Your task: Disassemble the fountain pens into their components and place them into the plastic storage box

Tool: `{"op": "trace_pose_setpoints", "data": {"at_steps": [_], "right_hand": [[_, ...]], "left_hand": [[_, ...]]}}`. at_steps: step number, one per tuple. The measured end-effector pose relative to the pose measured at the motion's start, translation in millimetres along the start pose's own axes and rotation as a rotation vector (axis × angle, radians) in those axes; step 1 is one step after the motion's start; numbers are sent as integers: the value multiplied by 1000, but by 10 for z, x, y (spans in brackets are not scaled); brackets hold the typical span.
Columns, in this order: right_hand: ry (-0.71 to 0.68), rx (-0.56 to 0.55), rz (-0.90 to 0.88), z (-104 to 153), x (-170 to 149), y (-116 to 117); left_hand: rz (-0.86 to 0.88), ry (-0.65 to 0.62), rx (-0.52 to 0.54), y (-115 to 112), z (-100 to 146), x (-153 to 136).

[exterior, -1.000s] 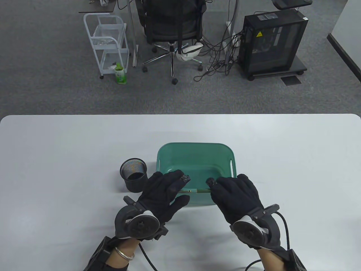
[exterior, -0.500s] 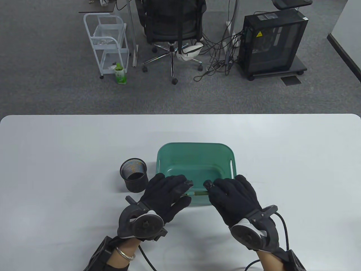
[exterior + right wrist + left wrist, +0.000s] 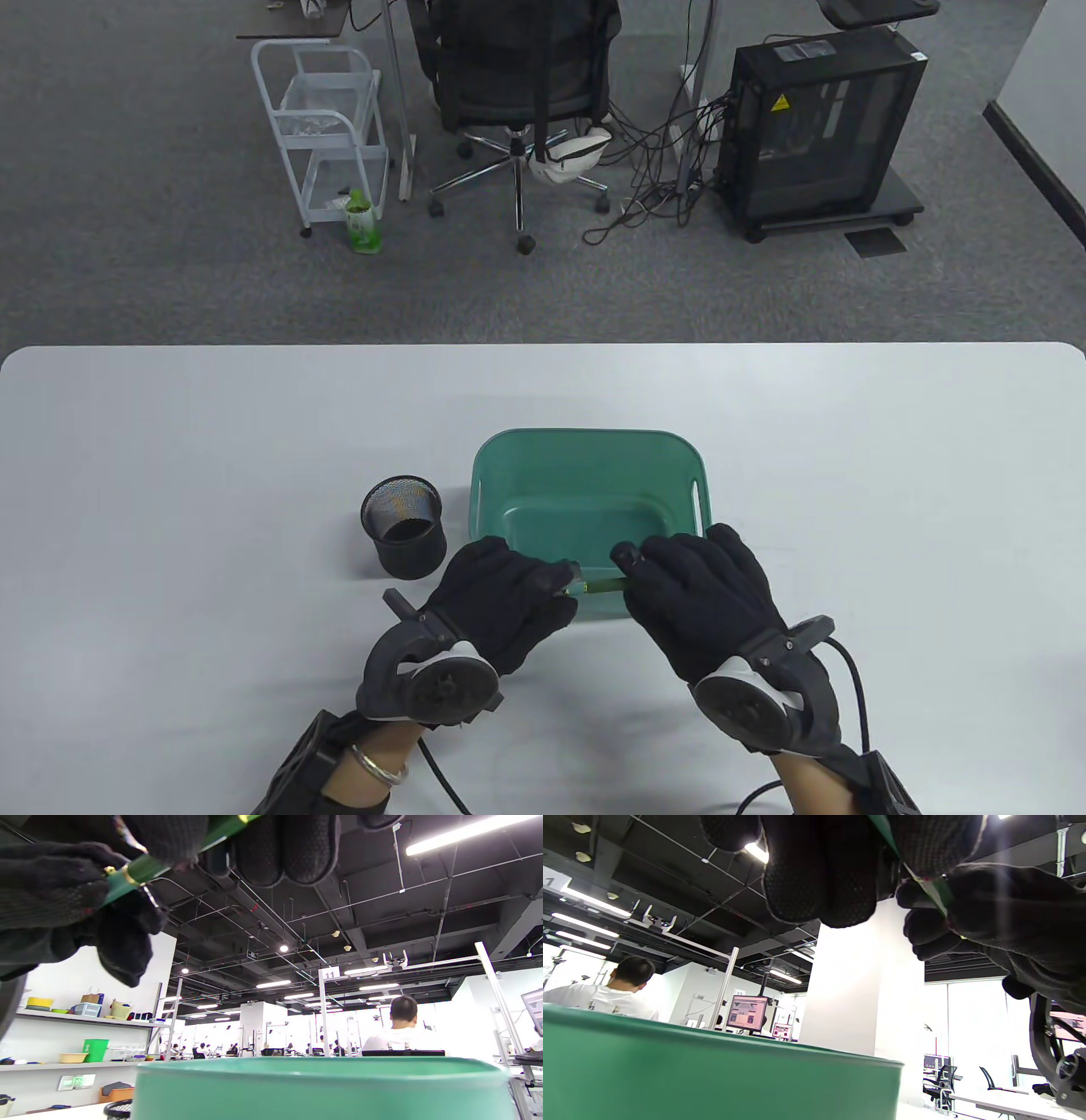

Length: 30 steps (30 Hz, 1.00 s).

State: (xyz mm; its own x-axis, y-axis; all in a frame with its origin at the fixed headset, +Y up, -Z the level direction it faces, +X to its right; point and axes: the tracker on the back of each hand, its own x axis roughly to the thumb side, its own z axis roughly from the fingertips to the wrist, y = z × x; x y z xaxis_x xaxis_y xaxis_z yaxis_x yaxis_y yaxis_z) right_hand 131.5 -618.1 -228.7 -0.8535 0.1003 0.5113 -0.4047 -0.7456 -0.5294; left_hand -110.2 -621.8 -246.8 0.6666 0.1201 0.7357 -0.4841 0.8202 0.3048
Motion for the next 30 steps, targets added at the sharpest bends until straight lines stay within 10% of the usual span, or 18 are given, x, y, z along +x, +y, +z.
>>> {"op": "trace_pose_setpoints", "data": {"at_steps": [30], "right_hand": [[-110,5,-102,-20,33,-71]], "left_hand": [[109,-89,-79,181,-47,-8]]}}
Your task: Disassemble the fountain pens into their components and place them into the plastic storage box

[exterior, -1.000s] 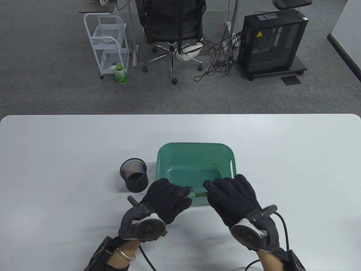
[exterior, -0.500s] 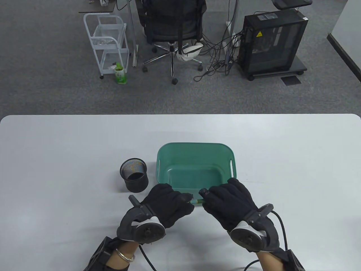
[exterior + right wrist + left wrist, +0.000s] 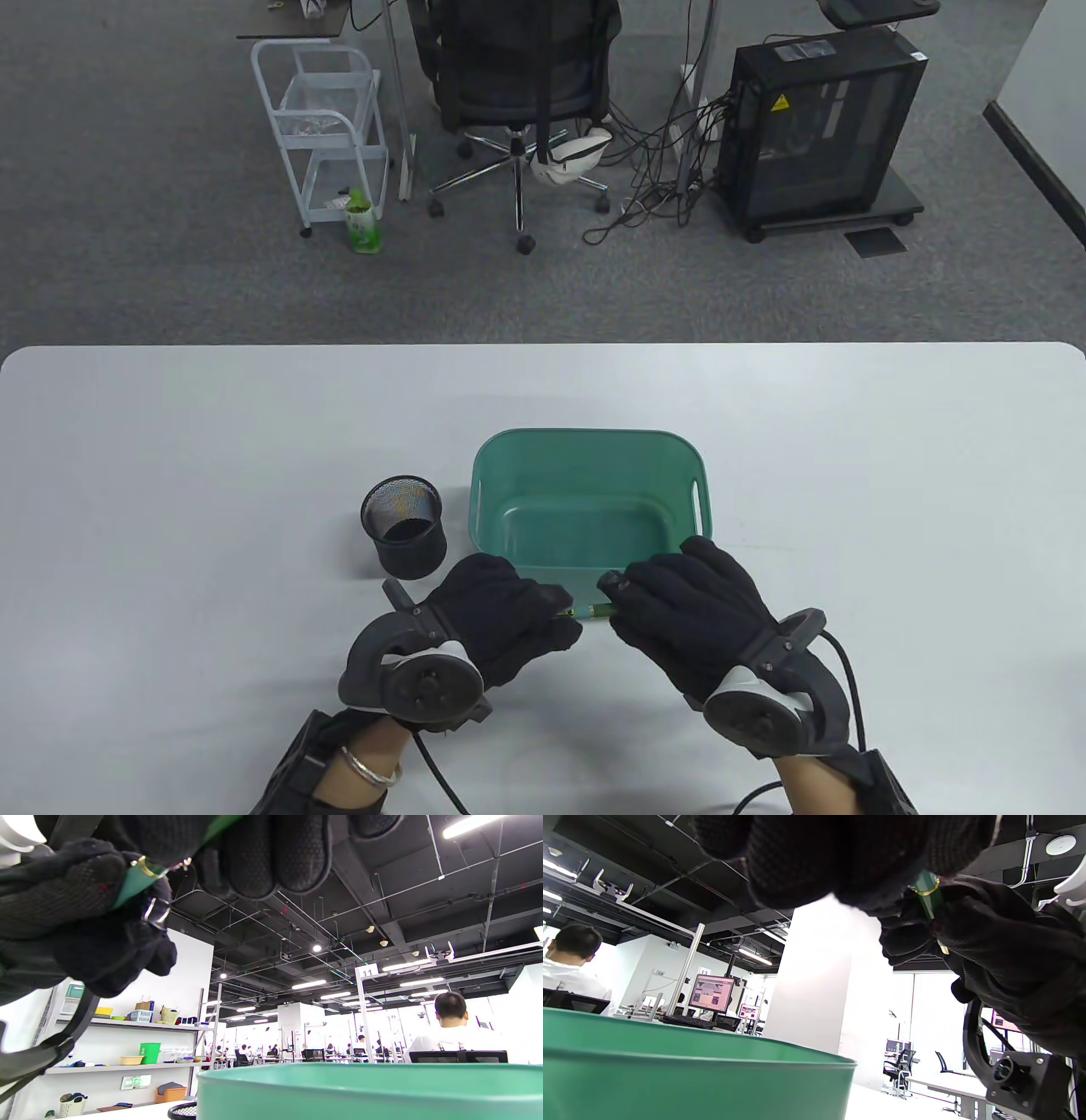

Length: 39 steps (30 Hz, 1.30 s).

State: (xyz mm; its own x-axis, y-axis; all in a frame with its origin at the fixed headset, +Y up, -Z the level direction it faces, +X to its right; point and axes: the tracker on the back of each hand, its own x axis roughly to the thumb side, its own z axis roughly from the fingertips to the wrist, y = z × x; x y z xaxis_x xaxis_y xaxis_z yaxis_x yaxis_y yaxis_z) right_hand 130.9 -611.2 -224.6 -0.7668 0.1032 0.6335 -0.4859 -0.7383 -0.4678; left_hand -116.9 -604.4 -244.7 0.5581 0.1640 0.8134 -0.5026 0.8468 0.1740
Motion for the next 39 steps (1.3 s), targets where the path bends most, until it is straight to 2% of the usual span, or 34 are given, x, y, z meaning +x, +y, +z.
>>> {"op": "trace_pose_setpoints", "data": {"at_steps": [16,18,19,21,23,29,34,39], "right_hand": [[-26,-16,17,4,19,12],[28,-82,146,37,-141,-109],[59,-108,166,63,-248,-206],[121,-113,66,60,-350,-316],[134,-152,87,50,-364,-353],[148,-161,118,68,-389,-401],[164,-211,105,80,-408,-471],[169,-222,102,84,-419,-497]], "left_hand": [[101,7,-58,15,-17,-92],[86,103,-19,151,91,-267],[139,117,14,226,146,-345],[148,170,83,388,224,-452],[95,180,116,433,244,-463],[35,190,61,305,177,-427],[2,198,-1,183,116,-408],[-23,230,-71,47,-35,-452]]}}
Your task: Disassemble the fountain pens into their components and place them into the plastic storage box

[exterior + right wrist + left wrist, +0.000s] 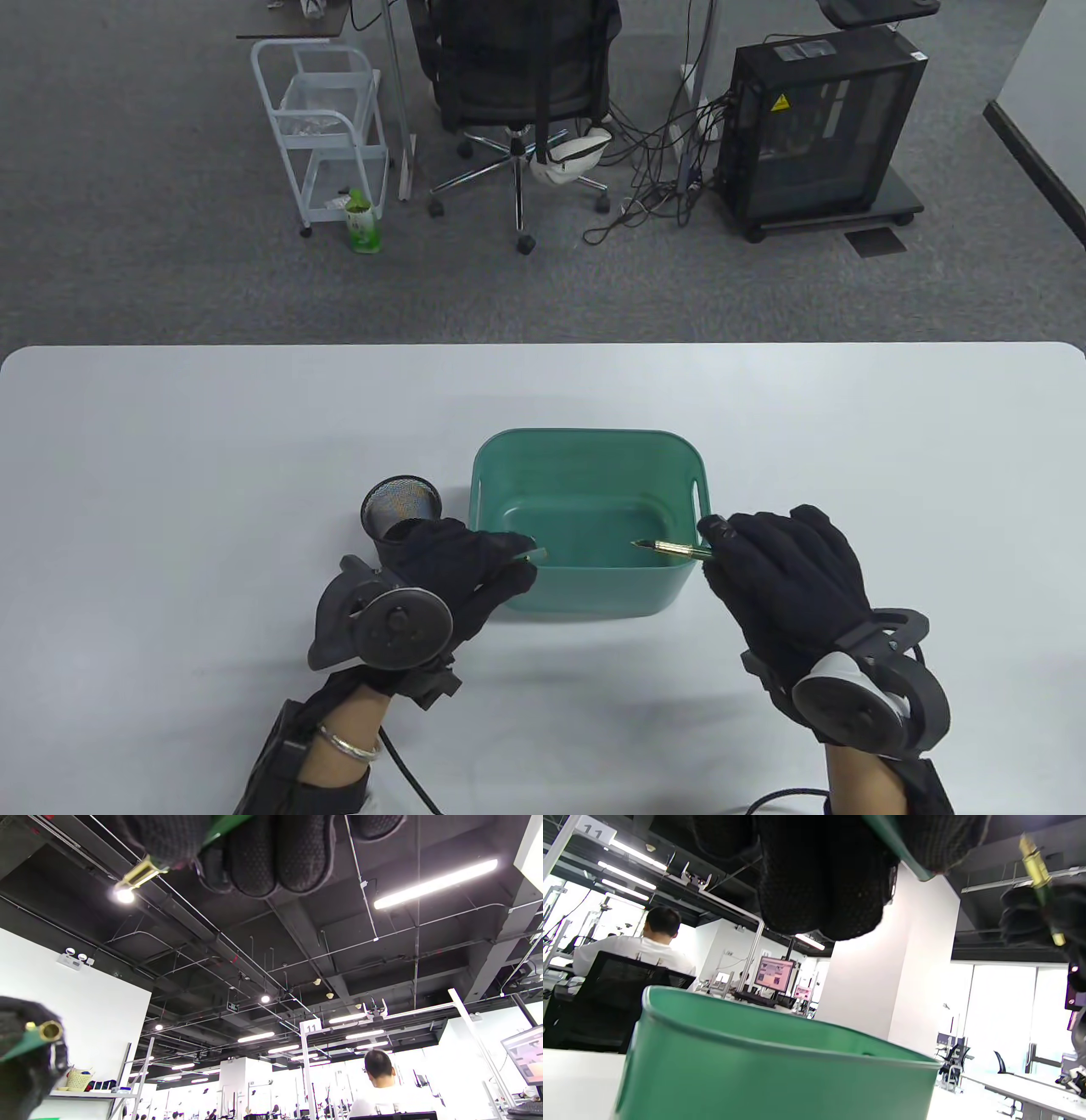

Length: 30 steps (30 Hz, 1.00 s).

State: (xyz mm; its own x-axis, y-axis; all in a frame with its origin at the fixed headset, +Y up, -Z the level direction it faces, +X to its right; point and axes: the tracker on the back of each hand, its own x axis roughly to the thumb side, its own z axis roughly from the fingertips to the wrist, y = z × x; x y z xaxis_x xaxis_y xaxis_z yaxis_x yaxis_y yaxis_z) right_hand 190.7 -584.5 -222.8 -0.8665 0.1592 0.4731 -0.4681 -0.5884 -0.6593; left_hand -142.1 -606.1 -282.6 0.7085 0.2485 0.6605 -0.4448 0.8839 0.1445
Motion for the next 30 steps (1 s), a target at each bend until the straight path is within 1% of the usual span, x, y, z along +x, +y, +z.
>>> {"op": "trace_pose_setpoints", "data": {"at_steps": [4,8,13,16,23,30], "right_hand": [[11,-15,-11,-1,-23,-39],[18,-26,-17,1,-44,-69],[24,-27,-27,2,-74,-82],[28,-30,-33,3,-87,-91],[32,-35,-46,7,-100,-107],[35,-34,-55,3,-107,-117]], "left_hand": [[-39,86,-83,-114,-217,-26],[-35,119,-121,-226,-402,-52],[-32,164,-196,-383,-605,-99],[-42,190,-241,-478,-667,-131],[-65,221,-306,-675,-732,-200],[-76,225,-322,-739,-749,-211]]}}
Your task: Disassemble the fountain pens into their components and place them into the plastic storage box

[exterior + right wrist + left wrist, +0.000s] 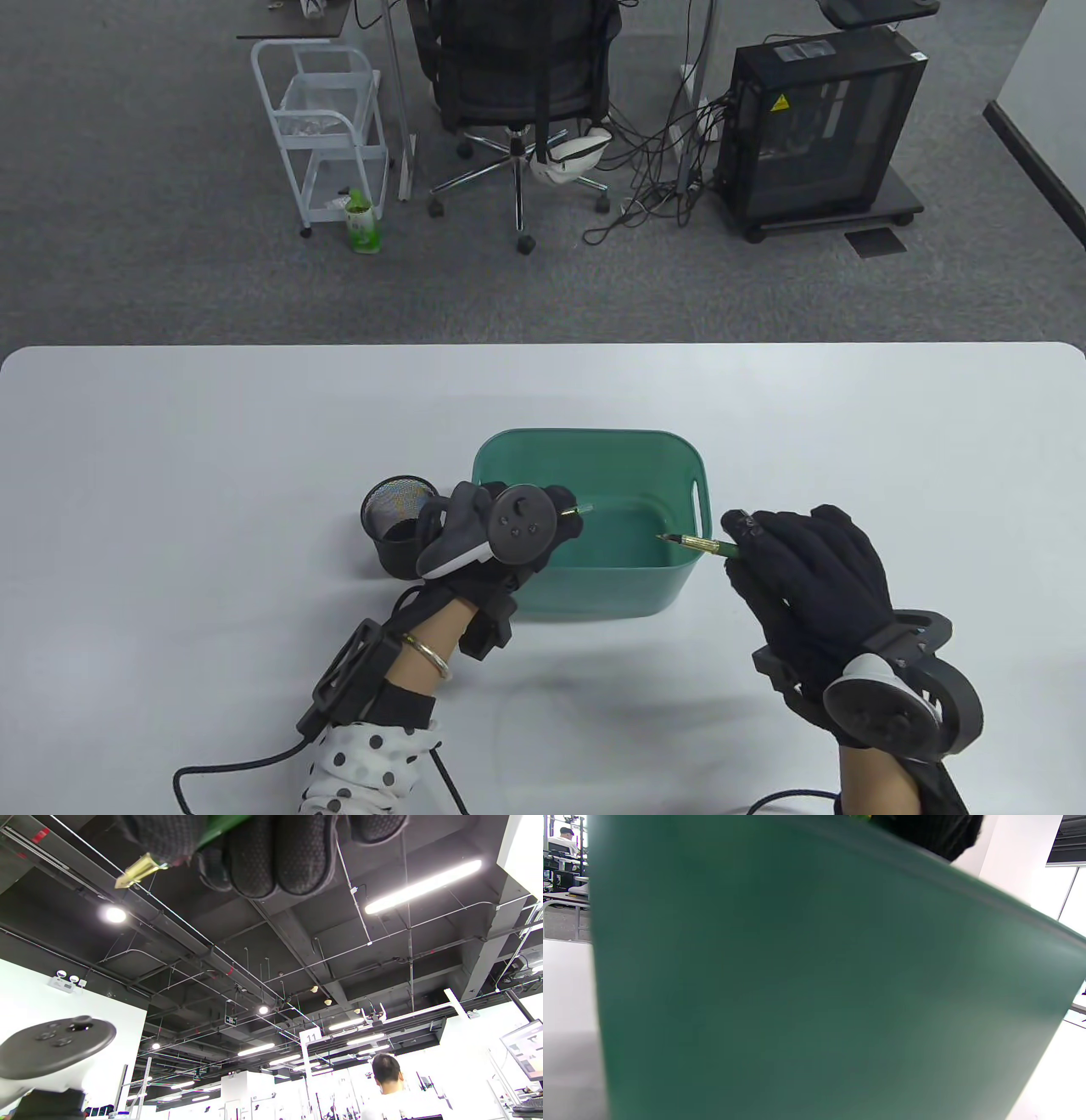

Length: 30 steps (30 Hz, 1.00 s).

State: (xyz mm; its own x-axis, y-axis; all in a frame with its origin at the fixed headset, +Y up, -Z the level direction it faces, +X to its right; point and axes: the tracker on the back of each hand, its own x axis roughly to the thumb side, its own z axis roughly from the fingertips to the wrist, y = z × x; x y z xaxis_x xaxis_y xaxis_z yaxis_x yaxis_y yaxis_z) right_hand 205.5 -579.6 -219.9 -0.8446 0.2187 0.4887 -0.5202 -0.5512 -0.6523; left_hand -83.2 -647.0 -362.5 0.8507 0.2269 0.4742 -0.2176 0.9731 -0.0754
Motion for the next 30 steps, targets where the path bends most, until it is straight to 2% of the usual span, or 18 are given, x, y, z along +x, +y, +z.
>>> {"op": "trace_pose_setpoints", "data": {"at_steps": [17,22,27,30], "right_hand": [[-7,13,-10,-3,18,8],[-10,19,-9,-5,26,15],[-13,28,-9,-6,35,29],[-17,34,-8,-6,47,45]], "left_hand": [[-28,-9,19,-24,8,42],[-29,-31,49,20,83,71],[-46,-79,133,91,264,144],[-42,-117,257,116,429,187]]}}
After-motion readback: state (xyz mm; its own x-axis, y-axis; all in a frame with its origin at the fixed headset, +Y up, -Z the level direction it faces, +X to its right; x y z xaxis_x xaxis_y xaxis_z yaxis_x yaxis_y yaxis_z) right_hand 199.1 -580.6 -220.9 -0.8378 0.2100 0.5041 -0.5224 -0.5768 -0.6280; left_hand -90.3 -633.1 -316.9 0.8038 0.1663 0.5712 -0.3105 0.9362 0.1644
